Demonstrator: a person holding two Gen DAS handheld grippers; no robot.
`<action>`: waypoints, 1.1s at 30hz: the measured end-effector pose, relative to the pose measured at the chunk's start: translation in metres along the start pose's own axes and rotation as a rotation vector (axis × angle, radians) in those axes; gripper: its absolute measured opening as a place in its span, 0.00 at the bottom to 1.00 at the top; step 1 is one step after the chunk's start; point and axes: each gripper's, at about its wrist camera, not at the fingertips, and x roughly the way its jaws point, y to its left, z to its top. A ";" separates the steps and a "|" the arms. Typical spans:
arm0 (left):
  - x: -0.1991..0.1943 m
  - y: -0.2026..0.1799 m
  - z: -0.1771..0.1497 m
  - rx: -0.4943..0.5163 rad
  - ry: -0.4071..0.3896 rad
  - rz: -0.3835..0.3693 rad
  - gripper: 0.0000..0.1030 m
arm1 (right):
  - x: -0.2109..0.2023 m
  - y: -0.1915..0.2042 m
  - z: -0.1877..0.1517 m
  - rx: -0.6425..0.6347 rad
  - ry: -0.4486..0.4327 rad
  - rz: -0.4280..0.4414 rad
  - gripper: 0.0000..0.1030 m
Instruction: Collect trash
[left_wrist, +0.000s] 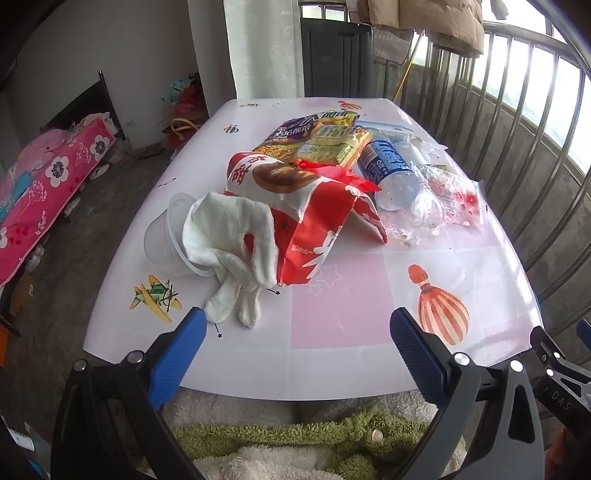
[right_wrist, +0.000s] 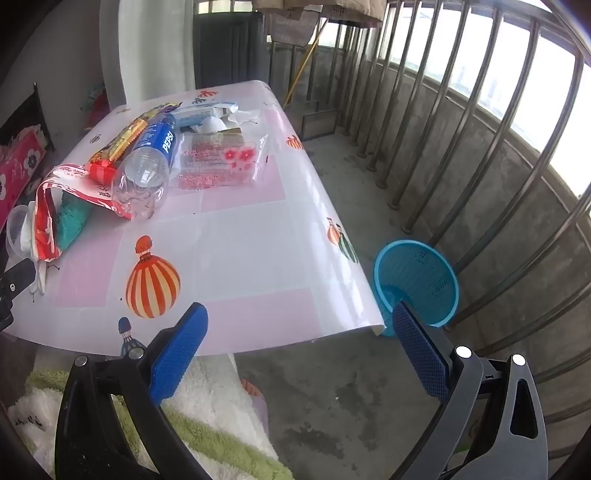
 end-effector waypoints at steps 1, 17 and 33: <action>0.000 0.000 0.000 -0.003 -0.001 -0.003 0.95 | 0.000 0.000 0.000 -0.001 -0.001 -0.002 0.92; 0.002 -0.001 0.001 -0.006 0.003 -0.008 0.94 | 0.001 -0.005 0.000 -0.002 -0.005 0.000 0.92; 0.001 0.005 0.001 -0.018 -0.001 -0.007 0.94 | 0.000 -0.004 0.000 -0.001 -0.008 -0.001 0.92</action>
